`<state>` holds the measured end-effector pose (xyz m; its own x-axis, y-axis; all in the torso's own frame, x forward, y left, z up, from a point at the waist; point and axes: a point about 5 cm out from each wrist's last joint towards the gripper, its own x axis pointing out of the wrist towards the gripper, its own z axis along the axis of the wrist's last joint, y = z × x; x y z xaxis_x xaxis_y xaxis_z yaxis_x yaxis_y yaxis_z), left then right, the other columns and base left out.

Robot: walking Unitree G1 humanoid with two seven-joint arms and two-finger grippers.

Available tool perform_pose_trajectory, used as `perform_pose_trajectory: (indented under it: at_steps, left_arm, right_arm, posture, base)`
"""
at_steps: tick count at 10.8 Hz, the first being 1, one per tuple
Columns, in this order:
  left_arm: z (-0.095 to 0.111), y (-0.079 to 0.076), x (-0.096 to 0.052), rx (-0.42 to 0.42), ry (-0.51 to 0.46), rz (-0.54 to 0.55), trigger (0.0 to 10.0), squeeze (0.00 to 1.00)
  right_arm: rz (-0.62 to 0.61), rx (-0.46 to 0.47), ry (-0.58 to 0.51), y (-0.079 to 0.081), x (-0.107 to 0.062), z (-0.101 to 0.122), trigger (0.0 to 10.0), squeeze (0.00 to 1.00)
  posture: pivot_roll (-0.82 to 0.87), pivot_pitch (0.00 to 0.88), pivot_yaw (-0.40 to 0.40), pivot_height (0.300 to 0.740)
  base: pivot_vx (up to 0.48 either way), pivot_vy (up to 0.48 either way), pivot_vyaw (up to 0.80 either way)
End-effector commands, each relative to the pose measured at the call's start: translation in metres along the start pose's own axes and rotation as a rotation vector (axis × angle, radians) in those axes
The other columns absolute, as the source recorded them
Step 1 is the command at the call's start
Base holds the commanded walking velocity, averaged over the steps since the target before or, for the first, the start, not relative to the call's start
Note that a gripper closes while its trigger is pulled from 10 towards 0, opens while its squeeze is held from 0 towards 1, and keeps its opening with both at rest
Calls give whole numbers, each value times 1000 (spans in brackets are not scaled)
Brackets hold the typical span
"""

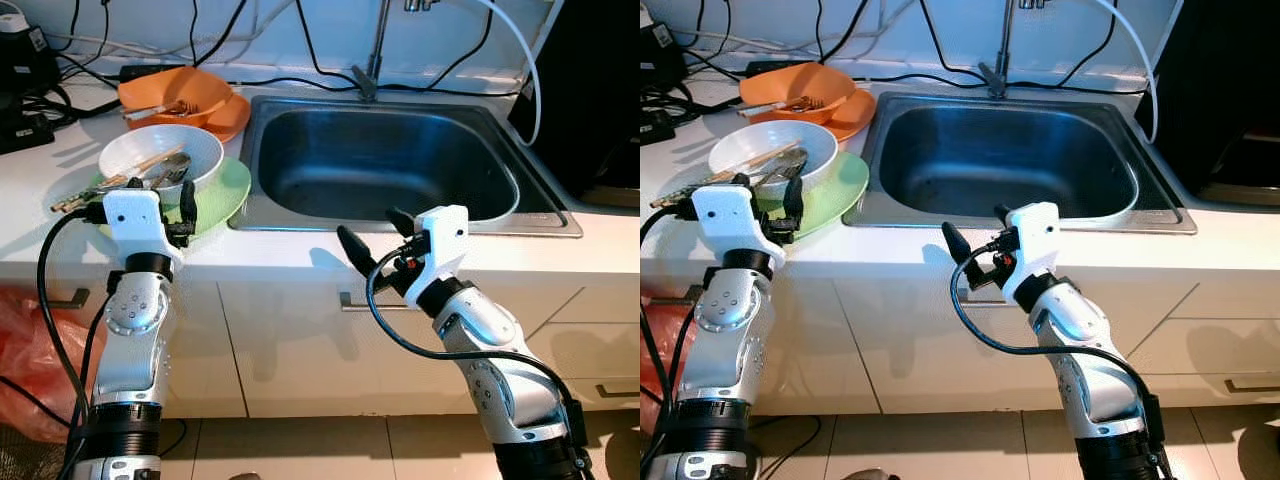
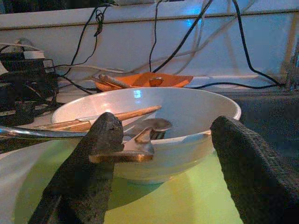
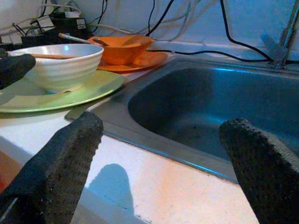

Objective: Kitchen organization

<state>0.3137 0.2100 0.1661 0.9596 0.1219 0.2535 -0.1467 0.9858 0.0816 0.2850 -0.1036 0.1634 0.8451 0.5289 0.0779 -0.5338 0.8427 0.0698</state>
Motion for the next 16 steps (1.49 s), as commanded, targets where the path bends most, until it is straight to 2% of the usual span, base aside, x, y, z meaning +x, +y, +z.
perform_pose_trajectory:
  at_steps: [1,6,8,10,11,12,14,15,16]
  left_arm:
    - [1,-3,3,-13,-4,-13,0,0]
    - [8,-7,3,-19,-36,-34,0,0]
    - [9,-8,4,-22,-43,-39,0,0]
    - [12,-9,4,-24,-56,-45,0,0]
    - [15,-10,5,-24,-67,-52,0,0]
    - [17,-11,5,-26,-76,-59,0,0]
    - [23,-13,6,-26,-100,-66,0,0]
    - [27,-15,7,-23,-116,-74,0,0]
    - [31,-16,7,-18,-134,-81,0,0]
  right_arm:
    - [-6,-7,-14,0,-2,3,10000,0]
    - [-27,11,6,-4,-3,0,10000,0]
    - [-42,-47,11,-6,-3,1,10000,0]
    - [-77,-53,-1,-10,-3,3,10000,0]
    - [-82,-46,3,-10,-2,3,10000,0]
    - [-29,-44,16,-6,-2,2,10000,0]
    - [-15,15,34,-4,-3,-2,10000,0]
    - [-39,-30,28,-7,-3,0,10000,0]
    - [-25,-2,13,-5,-3,0,10000,0]
  posture:
    - [94,27,-20,740]
    - [96,28,-20,740]
    - [93,27,-19,740]
    - [94,26,-18,740]
    - [94,26,-18,740]
    - [94,24,-21,740]
    - [95,24,-21,740]
    - [95,25,-21,740]
    - [95,26,-21,740]
  base:
    - [0,0,0]
    - [0,0,0]
    - [0,0,0]
    - [0,0,0]
    - [0,0,0]
    - [0,0,0]
    - [0,0,0]
    - [0,0,0]
    - [0,0,0]
